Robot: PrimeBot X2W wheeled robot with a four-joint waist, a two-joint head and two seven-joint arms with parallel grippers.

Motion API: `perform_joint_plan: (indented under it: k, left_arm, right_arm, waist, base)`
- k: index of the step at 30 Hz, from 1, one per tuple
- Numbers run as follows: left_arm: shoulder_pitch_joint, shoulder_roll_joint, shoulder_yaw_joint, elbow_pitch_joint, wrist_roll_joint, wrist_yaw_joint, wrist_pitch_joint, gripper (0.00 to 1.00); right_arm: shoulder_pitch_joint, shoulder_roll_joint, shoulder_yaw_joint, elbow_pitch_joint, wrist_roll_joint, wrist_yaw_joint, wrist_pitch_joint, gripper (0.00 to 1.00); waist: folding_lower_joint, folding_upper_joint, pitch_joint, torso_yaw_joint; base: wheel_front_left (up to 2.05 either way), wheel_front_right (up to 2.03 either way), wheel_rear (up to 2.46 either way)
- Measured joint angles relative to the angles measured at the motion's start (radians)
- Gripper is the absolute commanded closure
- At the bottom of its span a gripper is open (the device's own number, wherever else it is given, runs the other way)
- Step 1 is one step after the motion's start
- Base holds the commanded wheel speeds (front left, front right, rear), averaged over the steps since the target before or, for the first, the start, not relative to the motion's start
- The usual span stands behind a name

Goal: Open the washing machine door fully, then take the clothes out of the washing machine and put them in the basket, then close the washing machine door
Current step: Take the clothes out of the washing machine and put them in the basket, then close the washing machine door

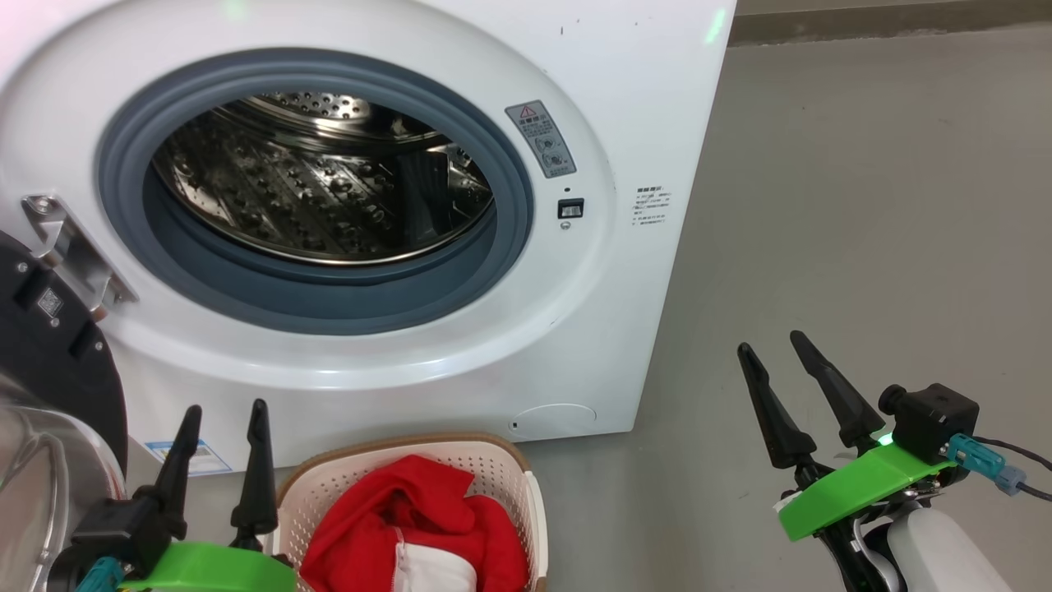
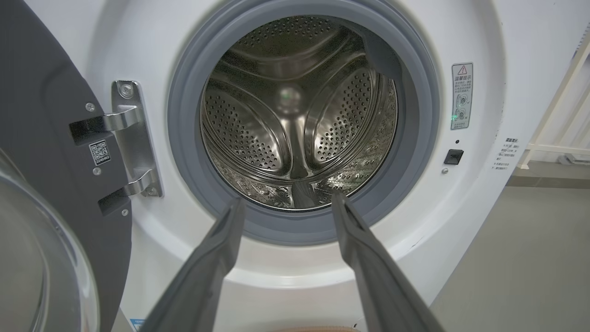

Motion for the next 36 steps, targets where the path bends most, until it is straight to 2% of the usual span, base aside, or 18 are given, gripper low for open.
perform_joint_plan:
  k: [36]
  left_arm:
    - [0.005,0.000,0.003,-0.017,-0.007,0.008,-0.002,0.00]
  right_arm:
    - [0.002,-0.006,0.003,-0.002,0.000,0.000,0.000,0.00]
  waist:
    - [0.0000,0.0000,0.011,0.001]
  base:
    - [0.00,0.00,0.00]
